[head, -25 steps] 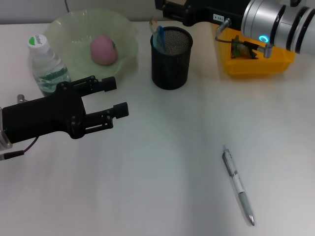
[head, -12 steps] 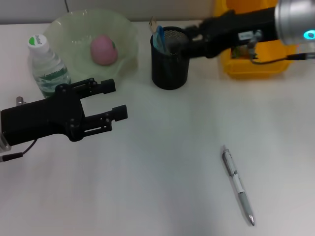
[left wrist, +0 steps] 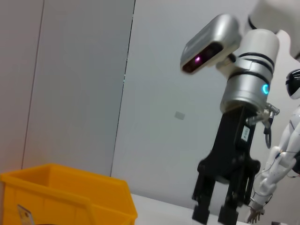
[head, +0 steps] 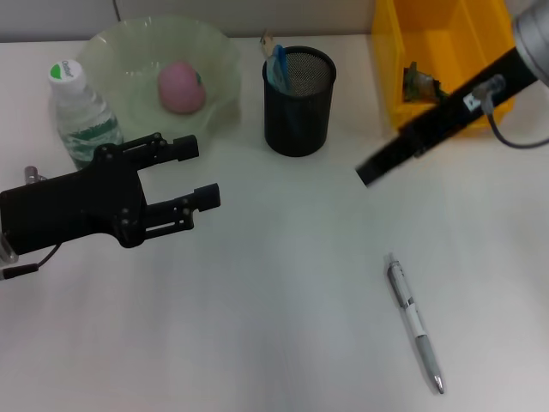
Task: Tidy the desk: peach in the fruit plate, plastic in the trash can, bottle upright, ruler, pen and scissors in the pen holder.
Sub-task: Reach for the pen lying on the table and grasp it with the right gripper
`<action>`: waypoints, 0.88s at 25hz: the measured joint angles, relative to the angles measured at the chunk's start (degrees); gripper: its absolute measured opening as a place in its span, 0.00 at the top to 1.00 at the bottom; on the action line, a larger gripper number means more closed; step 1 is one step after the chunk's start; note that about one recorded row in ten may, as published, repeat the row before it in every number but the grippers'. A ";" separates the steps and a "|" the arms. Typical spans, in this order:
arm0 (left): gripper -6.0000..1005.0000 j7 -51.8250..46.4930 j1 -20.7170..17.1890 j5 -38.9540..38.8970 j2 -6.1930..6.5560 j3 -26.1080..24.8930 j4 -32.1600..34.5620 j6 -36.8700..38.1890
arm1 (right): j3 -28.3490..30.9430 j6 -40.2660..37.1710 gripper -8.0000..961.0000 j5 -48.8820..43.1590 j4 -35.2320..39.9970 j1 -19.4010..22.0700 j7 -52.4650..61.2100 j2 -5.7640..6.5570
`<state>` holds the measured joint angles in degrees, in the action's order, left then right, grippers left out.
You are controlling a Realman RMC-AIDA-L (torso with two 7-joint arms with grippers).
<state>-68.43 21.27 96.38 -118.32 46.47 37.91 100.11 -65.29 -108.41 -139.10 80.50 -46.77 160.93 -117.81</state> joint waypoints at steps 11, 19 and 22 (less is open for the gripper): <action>0.28 1.04 -1.00 -0.12 0.02 -0.10 -0.11 -0.24 | -0.37 2.82 0.35 -7.58 -17.64 -5.52 4.92 -1.37; 0.28 1.67 -0.95 -0.20 0.02 -0.10 -0.12 -0.72 | -0.45 4.66 0.35 -7.72 -22.65 -6.11 8.04 -1.45; 0.28 1.68 -0.73 -0.21 0.02 -0.08 -0.12 -0.96 | -0.45 4.10 0.35 -8.18 -25.65 -7.39 8.33 -1.39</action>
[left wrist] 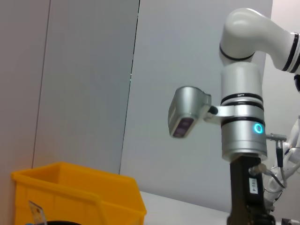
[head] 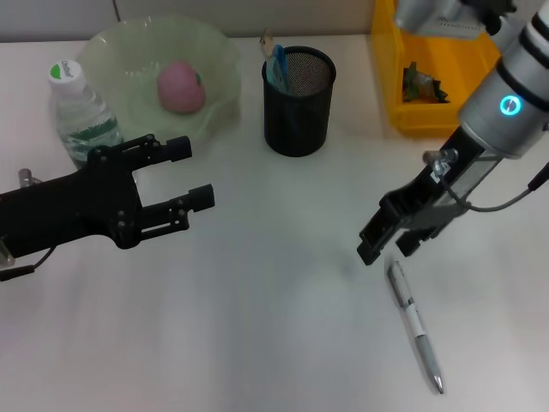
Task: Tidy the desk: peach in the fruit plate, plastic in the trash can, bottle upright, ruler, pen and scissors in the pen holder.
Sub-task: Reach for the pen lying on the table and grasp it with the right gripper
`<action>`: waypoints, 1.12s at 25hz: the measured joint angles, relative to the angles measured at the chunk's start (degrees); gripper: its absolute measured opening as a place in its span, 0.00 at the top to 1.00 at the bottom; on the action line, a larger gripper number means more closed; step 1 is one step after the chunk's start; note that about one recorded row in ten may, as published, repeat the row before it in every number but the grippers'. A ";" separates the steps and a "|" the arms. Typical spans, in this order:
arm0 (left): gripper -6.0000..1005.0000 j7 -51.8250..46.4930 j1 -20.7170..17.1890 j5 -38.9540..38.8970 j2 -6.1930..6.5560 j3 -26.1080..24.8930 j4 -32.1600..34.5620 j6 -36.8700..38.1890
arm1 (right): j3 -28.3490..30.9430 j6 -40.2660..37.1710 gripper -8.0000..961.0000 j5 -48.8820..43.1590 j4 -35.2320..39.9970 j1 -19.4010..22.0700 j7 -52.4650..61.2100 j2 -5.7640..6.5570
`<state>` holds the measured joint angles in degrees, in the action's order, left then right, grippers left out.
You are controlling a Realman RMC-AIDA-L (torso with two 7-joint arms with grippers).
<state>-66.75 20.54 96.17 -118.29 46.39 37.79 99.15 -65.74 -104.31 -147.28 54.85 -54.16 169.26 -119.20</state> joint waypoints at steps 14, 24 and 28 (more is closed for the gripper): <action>0.28 -0.10 0.11 -0.02 -0.03 0.01 0.00 -0.63 | -0.03 -0.74 0.35 -5.71 -7.24 -1.65 0.00 0.43; 0.28 -0.03 0.11 0.00 -0.09 0.01 -0.72 -1.51 | -0.35 0.25 0.35 -6.86 -10.32 -1.79 0.01 0.20; 0.28 -0.01 0.11 -0.01 -0.09 0.01 -0.73 -1.51 | -0.42 1.49 0.35 -6.99 -11.35 -1.81 0.02 0.12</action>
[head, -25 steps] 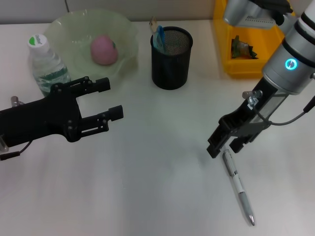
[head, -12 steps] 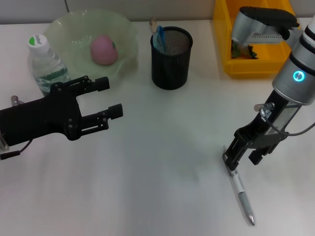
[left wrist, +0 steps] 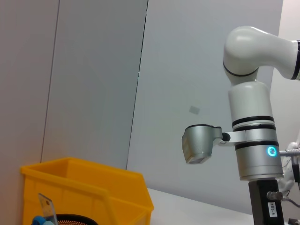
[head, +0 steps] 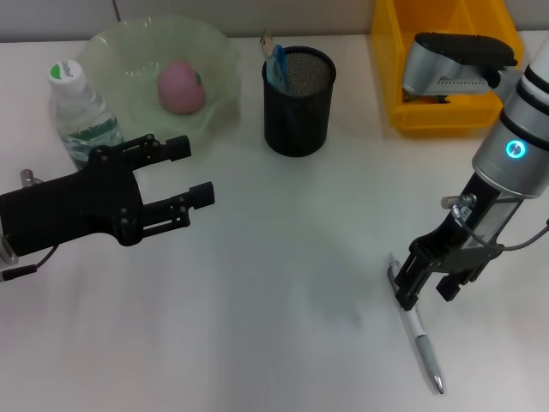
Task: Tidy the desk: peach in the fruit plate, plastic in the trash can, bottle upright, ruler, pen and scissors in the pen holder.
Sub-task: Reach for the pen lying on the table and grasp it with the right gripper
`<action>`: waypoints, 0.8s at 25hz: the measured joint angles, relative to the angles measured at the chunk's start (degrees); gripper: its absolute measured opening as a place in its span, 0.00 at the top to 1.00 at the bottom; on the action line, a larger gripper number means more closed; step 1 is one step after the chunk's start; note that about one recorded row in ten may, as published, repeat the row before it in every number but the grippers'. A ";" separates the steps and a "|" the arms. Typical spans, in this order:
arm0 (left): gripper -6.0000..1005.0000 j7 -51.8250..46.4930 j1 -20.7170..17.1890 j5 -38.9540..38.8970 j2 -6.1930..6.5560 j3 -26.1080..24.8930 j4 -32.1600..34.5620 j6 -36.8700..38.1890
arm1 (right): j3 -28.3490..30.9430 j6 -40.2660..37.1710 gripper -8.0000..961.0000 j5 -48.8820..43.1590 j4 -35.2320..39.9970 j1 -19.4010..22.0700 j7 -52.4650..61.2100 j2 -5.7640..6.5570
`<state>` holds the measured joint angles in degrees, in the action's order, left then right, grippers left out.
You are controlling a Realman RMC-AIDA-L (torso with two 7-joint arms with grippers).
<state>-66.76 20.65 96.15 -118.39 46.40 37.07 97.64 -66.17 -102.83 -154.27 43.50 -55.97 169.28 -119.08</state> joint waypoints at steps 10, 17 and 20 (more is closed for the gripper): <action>0.28 0.04 0.00 -0.01 -0.01 0.11 0.02 0.00 | 0.00 3.60 0.35 -0.99 -2.13 -0.03 0.10 -0.08; 0.28 0.08 0.01 -0.01 -0.08 0.00 -0.23 0.00 | 0.09 6.66 0.35 -0.91 -6.65 -1.95 0.11 -0.10; 0.28 0.47 0.12 -0.01 -0.09 0.00 -0.66 0.00 | 0.07 6.93 0.35 -0.87 -7.11 -2.22 0.11 -0.14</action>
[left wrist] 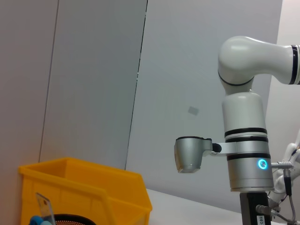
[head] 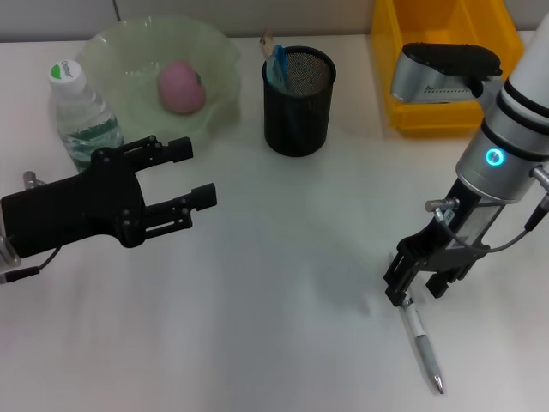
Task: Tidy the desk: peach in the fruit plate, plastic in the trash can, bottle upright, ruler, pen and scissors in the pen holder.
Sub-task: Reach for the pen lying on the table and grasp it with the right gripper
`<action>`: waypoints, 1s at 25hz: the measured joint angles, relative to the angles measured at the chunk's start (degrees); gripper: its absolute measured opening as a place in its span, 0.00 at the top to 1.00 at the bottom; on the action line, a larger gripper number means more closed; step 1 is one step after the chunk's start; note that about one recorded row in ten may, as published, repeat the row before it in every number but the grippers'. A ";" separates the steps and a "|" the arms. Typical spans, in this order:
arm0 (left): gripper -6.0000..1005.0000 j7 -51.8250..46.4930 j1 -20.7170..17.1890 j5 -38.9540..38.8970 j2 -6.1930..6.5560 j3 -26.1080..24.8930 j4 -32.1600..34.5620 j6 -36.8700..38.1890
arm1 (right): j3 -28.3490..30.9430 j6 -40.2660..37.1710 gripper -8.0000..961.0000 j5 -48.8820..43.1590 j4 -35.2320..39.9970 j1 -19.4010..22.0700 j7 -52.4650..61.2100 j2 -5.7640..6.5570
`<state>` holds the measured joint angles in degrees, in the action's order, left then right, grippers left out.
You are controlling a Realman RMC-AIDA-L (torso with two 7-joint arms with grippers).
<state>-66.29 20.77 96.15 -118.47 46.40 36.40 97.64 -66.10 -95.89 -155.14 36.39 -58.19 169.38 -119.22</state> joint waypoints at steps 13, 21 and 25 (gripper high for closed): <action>0.28 0.20 0.31 0.00 0.00 0.00 -0.11 -0.03 | 0.45 0.64 0.35 -0.27 -0.65 -0.73 0.02 0.00; 0.28 0.20 0.40 -0.80 0.00 0.00 -0.11 -0.57 | 0.48 0.33 0.35 -3.11 -0.71 -2.20 0.05 0.10; 0.28 0.20 0.41 -0.94 0.00 0.00 -0.11 -1.00 | 1.05 1.05 0.35 -3.39 0.02 -2.22 0.07 0.04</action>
<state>-66.09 21.18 95.21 -118.47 46.40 36.30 96.64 -65.05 -94.84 -158.53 36.41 -60.41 169.45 -119.18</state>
